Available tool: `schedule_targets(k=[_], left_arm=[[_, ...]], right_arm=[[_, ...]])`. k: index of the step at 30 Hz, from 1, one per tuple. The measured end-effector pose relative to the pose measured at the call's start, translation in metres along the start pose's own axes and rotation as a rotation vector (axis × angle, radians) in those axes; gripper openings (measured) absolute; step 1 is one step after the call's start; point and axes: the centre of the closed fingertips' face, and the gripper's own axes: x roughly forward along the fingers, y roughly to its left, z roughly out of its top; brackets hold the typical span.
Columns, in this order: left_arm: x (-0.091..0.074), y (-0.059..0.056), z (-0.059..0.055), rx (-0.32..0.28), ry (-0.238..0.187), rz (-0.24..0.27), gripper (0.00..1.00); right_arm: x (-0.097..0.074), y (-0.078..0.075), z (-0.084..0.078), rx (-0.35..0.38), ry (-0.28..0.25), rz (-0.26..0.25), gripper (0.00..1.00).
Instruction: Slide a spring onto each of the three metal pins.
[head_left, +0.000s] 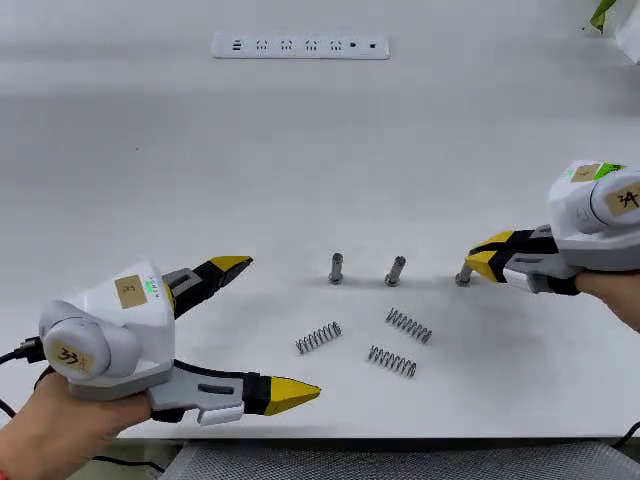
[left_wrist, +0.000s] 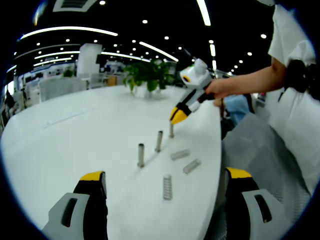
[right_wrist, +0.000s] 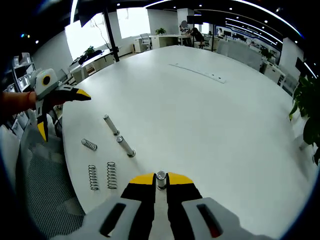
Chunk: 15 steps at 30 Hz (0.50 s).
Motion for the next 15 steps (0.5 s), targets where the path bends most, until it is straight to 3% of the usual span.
schedule_targets(k=[15], left_arm=[[0.0038,-0.0018,0.0061,0.002,-0.007,-0.005,1.00]], right_arm=[[-0.0031,-0.0010,-0.0042,-0.019,0.014,-0.003,0.09]])
